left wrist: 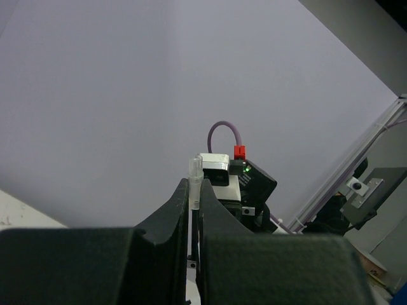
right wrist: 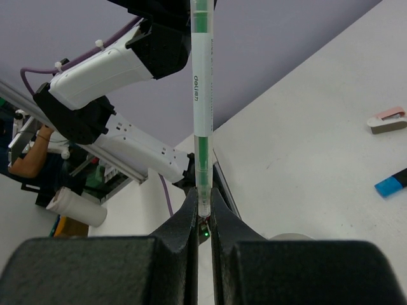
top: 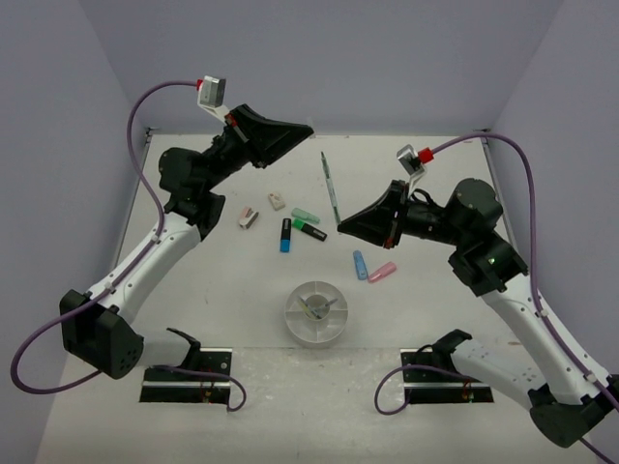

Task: Sort the stationery into containers
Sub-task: Close the pen cap on the pen.

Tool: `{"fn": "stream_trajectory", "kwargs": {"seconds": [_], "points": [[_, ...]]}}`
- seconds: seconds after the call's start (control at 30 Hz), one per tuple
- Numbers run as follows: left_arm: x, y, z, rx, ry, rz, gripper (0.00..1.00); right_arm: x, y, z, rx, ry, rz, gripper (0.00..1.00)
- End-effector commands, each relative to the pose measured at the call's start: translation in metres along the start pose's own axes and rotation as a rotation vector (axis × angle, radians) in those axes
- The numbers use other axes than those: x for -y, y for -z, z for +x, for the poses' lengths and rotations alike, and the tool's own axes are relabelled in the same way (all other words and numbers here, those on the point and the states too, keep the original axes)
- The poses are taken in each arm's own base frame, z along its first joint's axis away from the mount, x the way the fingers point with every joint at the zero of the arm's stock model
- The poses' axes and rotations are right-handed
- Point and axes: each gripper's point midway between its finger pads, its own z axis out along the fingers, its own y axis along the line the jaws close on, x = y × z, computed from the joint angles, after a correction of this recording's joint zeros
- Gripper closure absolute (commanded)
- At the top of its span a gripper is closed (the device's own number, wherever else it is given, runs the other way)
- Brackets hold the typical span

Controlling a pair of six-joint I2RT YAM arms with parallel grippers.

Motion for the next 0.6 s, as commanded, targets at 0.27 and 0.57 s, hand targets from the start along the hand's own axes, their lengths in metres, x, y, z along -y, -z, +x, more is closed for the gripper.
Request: {"fn": "stream_trajectory", "kwargs": {"seconds": [0.27,0.57], "points": [[0.020,0.001,0.012,-0.043,-0.036,0.060,1.00,-0.012,-0.005,-0.023,0.025,0.059,-0.021,1.00],[0.017,-0.001,0.015,-0.047,-0.036,0.056,1.00,-0.011,-0.007,-0.023,0.012,0.065,-0.022,1.00]]}}
